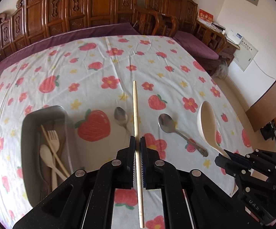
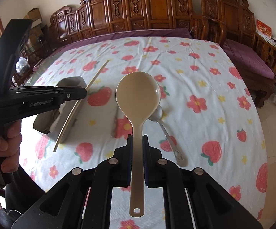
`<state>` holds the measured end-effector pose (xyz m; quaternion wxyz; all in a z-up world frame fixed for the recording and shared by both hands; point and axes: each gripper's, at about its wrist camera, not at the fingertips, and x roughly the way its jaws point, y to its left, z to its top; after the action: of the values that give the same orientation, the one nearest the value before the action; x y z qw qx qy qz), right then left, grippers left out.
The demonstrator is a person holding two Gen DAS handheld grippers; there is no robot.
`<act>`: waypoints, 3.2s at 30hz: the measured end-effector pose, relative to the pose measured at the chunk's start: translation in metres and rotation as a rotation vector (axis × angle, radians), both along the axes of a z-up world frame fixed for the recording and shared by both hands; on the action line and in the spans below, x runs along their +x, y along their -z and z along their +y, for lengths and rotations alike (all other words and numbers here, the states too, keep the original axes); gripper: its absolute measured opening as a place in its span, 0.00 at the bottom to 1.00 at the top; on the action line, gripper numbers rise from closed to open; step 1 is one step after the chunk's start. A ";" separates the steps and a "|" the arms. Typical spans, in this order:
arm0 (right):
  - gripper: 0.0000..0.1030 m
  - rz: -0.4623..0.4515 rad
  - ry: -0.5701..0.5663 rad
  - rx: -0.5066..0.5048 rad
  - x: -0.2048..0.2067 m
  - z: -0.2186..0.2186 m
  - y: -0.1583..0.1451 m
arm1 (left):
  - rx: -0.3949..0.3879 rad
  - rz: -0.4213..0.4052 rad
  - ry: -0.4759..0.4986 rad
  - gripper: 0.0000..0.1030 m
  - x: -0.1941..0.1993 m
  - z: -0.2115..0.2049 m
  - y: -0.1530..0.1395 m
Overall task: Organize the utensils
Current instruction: 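Carry the chopstick into the tray with the left gripper while the right carries the ladle, then open the left gripper to drop the chopstick while the right lowers the ladle into the tray, then open the right gripper to release the ladle into the tray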
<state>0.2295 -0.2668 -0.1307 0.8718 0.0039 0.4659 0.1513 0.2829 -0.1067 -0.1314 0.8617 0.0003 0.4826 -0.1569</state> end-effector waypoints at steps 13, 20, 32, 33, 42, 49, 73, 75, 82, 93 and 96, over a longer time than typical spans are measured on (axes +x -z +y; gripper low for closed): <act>0.11 -0.036 -0.085 0.020 0.005 0.063 -0.022 | -0.007 -0.048 -0.072 0.04 -0.016 0.075 -0.018; 0.11 -0.034 -0.123 0.013 0.012 0.095 -0.024 | -0.007 -0.049 -0.139 0.04 -0.008 0.124 -0.015; 0.11 -0.013 -0.151 -0.021 0.018 0.124 -0.016 | 0.020 -0.048 -0.191 0.04 0.015 0.168 0.005; 0.11 -0.010 -0.153 -0.027 0.019 0.125 -0.015 | 0.024 -0.047 -0.191 0.04 0.016 0.169 0.008; 0.11 0.008 -0.159 -0.041 0.024 0.129 -0.008 | 0.031 -0.029 -0.179 0.04 0.026 0.169 0.034; 0.11 0.016 -0.166 -0.041 0.026 0.134 -0.003 | 0.042 0.009 -0.158 0.04 0.019 0.162 0.050; 0.11 0.056 -0.229 0.011 0.043 0.199 0.008 | 0.061 -0.043 -0.162 0.05 -0.037 0.196 0.031; 0.11 0.072 -0.230 0.029 0.048 0.207 0.013 | 0.070 -0.054 -0.166 0.05 -0.041 0.200 0.027; 0.11 0.137 -0.247 0.072 0.067 0.237 0.033 | 0.064 -0.071 -0.199 0.05 -0.052 0.217 0.017; 0.11 0.180 -0.253 0.078 0.085 0.263 0.053 | 0.089 -0.079 -0.230 0.05 -0.057 0.237 0.014; 0.11 0.176 -0.252 0.072 0.087 0.264 0.055 | 0.091 -0.080 -0.234 0.05 -0.058 0.238 0.014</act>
<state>0.3166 -0.0032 -0.1855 0.8009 -0.0101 0.5318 0.2750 0.2246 0.1316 -0.1451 0.8916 -0.0105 0.4514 -0.0333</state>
